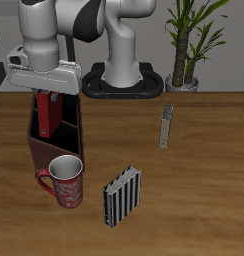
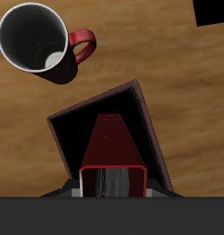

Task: Place the red book into the right desk caddy's left compartment and place the red mug into the right desk caddy's right compartment

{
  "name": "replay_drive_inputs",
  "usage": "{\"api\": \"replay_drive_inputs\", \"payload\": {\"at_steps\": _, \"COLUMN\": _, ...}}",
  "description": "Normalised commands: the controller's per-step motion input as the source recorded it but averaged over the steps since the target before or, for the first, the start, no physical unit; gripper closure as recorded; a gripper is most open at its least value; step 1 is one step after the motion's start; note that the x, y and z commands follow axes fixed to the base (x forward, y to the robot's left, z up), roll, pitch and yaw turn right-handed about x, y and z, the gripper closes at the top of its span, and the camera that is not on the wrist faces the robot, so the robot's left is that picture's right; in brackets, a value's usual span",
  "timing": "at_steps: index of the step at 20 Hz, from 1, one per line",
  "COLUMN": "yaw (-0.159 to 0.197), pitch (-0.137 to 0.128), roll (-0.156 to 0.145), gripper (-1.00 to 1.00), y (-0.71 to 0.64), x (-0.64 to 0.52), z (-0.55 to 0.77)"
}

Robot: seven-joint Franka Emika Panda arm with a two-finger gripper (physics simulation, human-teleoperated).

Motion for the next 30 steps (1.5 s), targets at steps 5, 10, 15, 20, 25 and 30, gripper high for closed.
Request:
{"api": "replay_drive_inputs", "payload": {"at_steps": 5, "yaw": 0.004, "pitch": 0.015, "roll": -0.012, "gripper": 1.0, "y": -0.01, "x": 0.03, "z": -0.13}}
{"api": "replay_drive_inputs", "payload": {"at_steps": 10, "yaw": -0.013, "pitch": 0.007, "roll": -0.008, "gripper": 1.0, "y": -0.01, "x": 0.05, "z": -0.08}}
{"api": "replay_drive_inputs", "payload": {"at_steps": 15, "yaw": -0.01, "pitch": 0.015, "roll": -0.007, "gripper": 1.0, "y": 0.01, "x": 0.09, "z": -0.13}}
{"api": "replay_drive_inputs", "payload": {"at_steps": 20, "yaw": -0.016, "pitch": 0.043, "roll": 0.006, "gripper": 1.0, "y": 0.09, "x": 0.11, "z": -0.21}}
{"api": "replay_drive_inputs", "payload": {"at_steps": 25, "yaw": 0.004, "pitch": 0.035, "roll": -0.021, "gripper": 1.0, "y": 0.01, "x": 0.08, "z": -0.15}}
{"api": "replay_drive_inputs", "payload": {"at_steps": 30, "yaw": -0.014, "pitch": 0.043, "roll": -0.022, "gripper": 1.0, "y": -0.03, "x": 0.13, "z": -0.19}}
